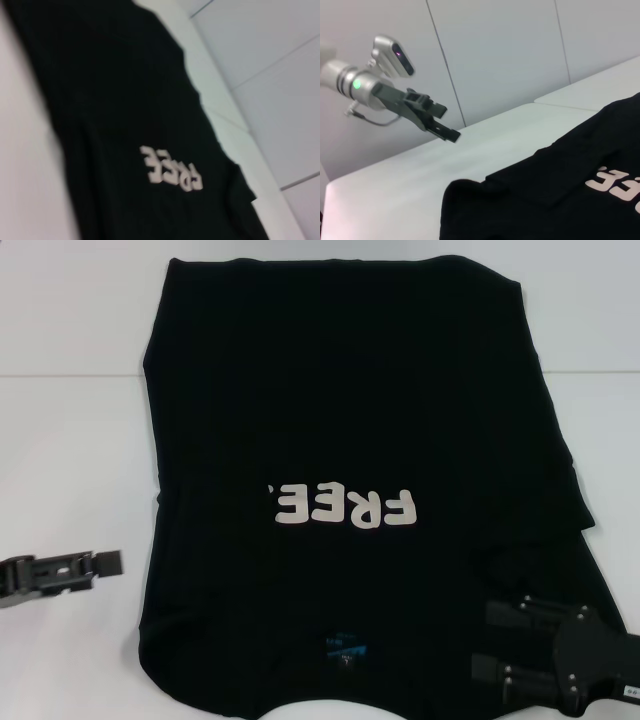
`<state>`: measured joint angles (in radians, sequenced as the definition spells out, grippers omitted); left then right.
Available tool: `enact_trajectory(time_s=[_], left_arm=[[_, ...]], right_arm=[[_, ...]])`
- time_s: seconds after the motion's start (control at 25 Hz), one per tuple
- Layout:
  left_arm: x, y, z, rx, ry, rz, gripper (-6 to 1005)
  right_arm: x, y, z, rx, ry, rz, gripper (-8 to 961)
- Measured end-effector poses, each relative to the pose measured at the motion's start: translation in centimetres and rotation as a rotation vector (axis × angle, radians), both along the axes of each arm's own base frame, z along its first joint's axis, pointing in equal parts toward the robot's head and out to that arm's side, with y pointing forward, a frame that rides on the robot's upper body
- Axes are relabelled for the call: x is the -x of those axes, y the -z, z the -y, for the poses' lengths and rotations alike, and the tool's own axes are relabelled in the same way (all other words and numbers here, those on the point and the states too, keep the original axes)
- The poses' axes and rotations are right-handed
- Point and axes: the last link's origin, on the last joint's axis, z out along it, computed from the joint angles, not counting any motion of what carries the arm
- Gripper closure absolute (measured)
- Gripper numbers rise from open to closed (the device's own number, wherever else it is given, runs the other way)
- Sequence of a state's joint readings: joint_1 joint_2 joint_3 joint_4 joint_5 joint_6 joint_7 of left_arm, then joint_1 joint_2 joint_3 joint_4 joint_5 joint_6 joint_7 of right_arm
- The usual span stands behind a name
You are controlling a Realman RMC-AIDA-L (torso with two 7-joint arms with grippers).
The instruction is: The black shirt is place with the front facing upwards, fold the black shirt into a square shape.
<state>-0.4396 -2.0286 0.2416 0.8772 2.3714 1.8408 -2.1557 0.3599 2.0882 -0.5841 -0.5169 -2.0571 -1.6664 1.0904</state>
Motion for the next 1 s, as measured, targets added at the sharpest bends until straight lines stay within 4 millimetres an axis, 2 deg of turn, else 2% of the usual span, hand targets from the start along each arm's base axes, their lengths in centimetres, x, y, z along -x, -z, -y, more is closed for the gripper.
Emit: enact_trajectory(time_s=[0.12, 0.2, 0.52, 1.0], left_arm=[[0.5, -0.8, 0.0, 0.042, -0.071, -0.051, 71], [0.5, -0.7, -0.4, 0.095, -0.118, -0.079, 72], [0.0, 1.8, -1.6, 0.27, -0.24, -0.168, 72], [-0.2, 3.7, -2.4, 0.299, -0.264, -0.172, 72]], right_arm=[[-0.2, 0.5, 0.1, -0.02, -0.016, 0.016, 207], [-0.3, 0.6, 0.1, -0.034, -0.028, 0.026, 207], [-0.8, 0.9, 0.1, -0.087, -0.037, 0.042, 205], [-0.7, 0.7, 0.0, -0.093, -0.043, 0.04, 204]])
